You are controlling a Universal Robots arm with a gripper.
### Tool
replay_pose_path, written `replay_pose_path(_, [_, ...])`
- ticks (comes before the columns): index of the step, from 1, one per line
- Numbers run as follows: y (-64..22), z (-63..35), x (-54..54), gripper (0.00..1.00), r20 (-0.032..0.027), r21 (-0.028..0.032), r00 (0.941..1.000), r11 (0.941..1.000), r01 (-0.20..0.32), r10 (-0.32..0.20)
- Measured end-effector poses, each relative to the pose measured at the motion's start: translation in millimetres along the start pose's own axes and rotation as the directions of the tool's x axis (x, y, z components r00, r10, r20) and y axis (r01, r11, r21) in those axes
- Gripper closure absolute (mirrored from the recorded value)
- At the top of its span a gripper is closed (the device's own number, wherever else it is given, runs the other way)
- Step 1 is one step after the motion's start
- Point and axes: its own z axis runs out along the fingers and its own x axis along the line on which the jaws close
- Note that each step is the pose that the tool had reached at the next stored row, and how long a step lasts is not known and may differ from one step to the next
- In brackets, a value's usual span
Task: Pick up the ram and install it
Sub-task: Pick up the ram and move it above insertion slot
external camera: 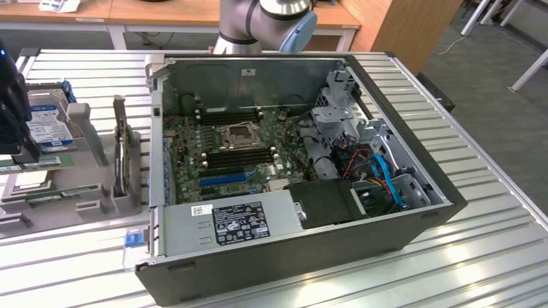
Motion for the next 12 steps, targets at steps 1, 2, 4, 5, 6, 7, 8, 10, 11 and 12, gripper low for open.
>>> replay_pose_path(1, [0.0,-1.2,0.0,0.89,0.0,-0.0001,1.0,1.0,0.0,0.0])
replay_pose_path(2, [0.1,-2.5,-0.1,0.89,0.0,-0.0001,1.0,1.0,0.0,0.0])
replay_pose_path(4, [0.2,-5.1,-0.2,0.89,0.0,0.0,1.0,1.0,0.0,0.0])
replay_pose_path(5, [0.2,-6.4,-0.2,0.89,0.0,0.0,1.0,1.0,0.0,0.0])
replay_pose_path(6, [0.2,-7.8,-0.3,0.89,0.0,-0.0001,1.0,1.0,0.0,0.0])
replay_pose_path(7, [0.3,-9.1,-0.3,0.89,-0.0001,-0.0001,1.0,1.0,0.0,0.0])
replay_pose_path(8, [0.3,-10.2,-0.4,0.89,0.0,-0.0001,1.0,1.0,0.0,0.0])
replay_pose_path(10, [0.4,-12.3,-0.4,0.89,0.0,0.0,1.0,1.0,0.0,0.0])
replay_pose_path(11, [0.4,-13.4,-0.4,0.89,0.0,0.0,1.0,1.0,0.0,0.0])
replay_pose_path(12, [0.4,-14.6,-0.5,0.89,0.0,-0.0001,1.0,1.0,0.0,0.0])
